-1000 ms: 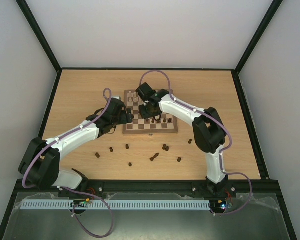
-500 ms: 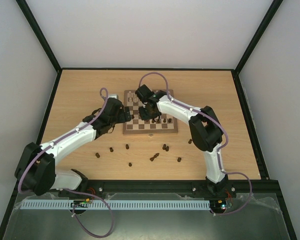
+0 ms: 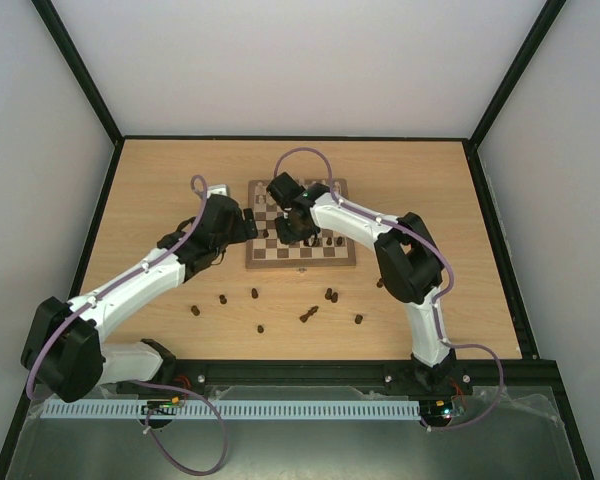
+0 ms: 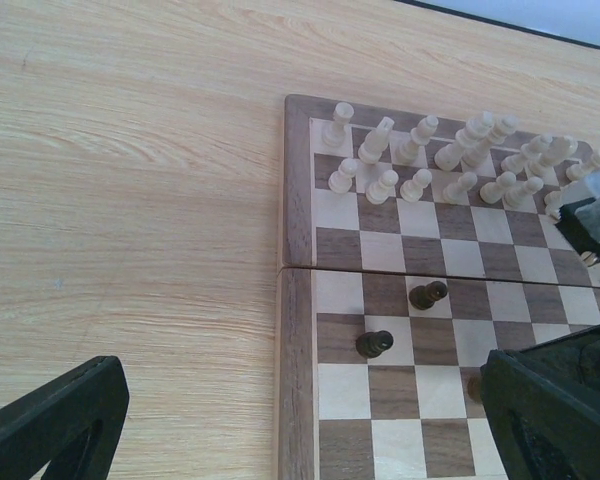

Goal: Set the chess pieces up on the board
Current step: Adjust the chess piece on the chessboard, then pick up the chess piece from the chessboard.

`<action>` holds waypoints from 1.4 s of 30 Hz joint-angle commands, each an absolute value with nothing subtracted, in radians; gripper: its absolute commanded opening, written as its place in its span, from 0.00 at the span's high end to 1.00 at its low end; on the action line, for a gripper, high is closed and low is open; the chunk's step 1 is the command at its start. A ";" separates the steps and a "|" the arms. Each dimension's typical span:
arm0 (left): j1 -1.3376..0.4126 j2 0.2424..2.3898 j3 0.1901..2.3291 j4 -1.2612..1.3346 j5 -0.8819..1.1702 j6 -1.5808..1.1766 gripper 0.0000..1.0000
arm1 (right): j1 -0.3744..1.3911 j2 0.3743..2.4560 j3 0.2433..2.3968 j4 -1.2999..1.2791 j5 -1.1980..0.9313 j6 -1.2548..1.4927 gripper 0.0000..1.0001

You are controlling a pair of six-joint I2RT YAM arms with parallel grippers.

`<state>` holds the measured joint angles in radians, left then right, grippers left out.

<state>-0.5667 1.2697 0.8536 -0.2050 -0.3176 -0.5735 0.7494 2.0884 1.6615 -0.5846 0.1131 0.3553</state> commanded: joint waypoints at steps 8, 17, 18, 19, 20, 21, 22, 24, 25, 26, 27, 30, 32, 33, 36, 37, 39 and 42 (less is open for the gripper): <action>-0.569 1.238 0.847 -0.213 -0.341 -0.585 0.01 | 0.770 2.067 1.634 -0.647 0.142 0.368 0.86; -0.569 1.237 0.847 -0.215 -0.340 -0.582 0.01 | 0.770 2.075 1.646 -0.663 0.159 0.369 0.86; -0.568 1.236 0.847 -0.215 -0.340 -0.583 0.01 | 0.770 2.074 1.646 -0.663 0.160 0.369 0.86; -0.568 1.237 0.848 -0.215 -0.340 -0.582 0.00 | 0.770 2.071 1.646 -0.663 0.158 0.368 0.85; -0.568 1.237 0.848 -0.215 -0.341 -0.582 0.01 | 0.769 2.068 1.647 -0.660 0.151 0.367 0.82; -0.568 1.236 0.848 -0.215 -0.341 -0.583 0.01 | 0.769 2.063 1.648 -0.656 0.145 0.366 0.77; -0.568 1.235 0.848 -0.215 -0.341 -0.582 0.00 | 0.769 2.059 1.651 -0.651 0.144 0.365 0.73; -0.568 1.234 0.847 -0.215 -0.343 -0.583 0.01 | 0.770 2.058 1.668 -0.646 0.151 0.362 0.69; -0.568 1.233 0.847 -0.215 -0.344 -0.584 0.01 | 0.770 2.061 1.682 -0.646 0.156 0.359 0.66; -0.568 1.231 0.847 -0.216 -0.347 -0.584 0.01 | 0.770 2.065 1.697 -0.646 0.160 0.358 0.64; -0.568 1.228 0.846 -0.216 -0.350 -0.583 0.00 | 0.770 2.072 1.713 -0.646 0.161 0.356 0.63; -0.568 1.219 0.842 -0.216 -0.358 -0.587 0.00 | 0.769 2.108 1.777 -0.649 0.166 0.351 0.62; -0.568 1.210 0.840 -0.217 -0.365 -0.589 0.00 | 0.766 2.143 1.826 -0.659 0.168 0.349 0.62; -0.566 1.205 0.837 -0.216 -0.368 -0.589 0.00 | 0.767 2.161 1.851 -0.665 0.167 0.348 0.62; -0.566 1.189 0.832 -0.215 -0.374 -0.588 0.01 | 0.763 2.221 1.937 -0.692 0.164 0.345 0.62; -0.565 1.185 0.829 -0.215 -0.376 -0.589 0.01 | 0.761 2.236 1.954 -0.695 0.162 0.345 0.62; -0.563 1.176 0.828 -0.215 -0.378 -0.589 0.01 | 0.756 2.266 1.987 -0.705 0.160 0.345 0.62; -0.562 1.172 0.826 -0.213 -0.378 -0.590 0.00 | 0.744 2.296 2.023 -0.719 0.161 0.350 0.62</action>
<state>-0.5667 1.1912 0.8391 -0.2089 -0.3534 -0.5861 0.7578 2.2475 1.9675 -0.6300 0.1577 0.3553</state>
